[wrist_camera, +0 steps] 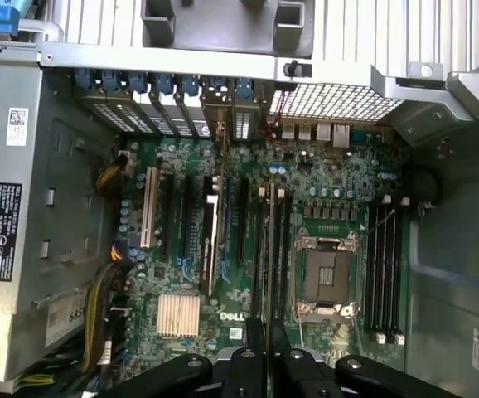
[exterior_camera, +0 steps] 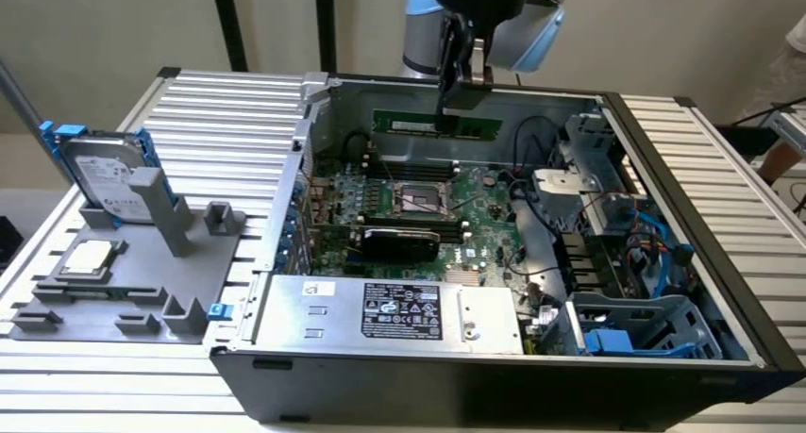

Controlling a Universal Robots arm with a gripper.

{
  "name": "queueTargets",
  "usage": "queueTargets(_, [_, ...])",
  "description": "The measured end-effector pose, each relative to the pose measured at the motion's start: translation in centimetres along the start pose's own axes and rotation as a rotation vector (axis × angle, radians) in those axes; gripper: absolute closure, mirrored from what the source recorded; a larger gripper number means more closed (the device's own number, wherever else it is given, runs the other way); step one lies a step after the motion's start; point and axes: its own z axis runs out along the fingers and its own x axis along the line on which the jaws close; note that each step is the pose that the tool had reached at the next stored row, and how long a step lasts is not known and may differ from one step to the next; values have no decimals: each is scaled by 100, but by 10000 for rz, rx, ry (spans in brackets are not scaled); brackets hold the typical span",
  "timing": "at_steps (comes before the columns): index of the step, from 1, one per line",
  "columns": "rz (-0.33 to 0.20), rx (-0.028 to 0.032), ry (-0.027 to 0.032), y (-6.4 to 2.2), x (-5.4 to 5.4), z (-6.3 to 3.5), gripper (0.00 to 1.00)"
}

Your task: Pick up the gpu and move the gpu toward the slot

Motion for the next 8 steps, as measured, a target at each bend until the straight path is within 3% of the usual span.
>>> queueTargets(8, [259,51,-15,-7,-13,114,86])
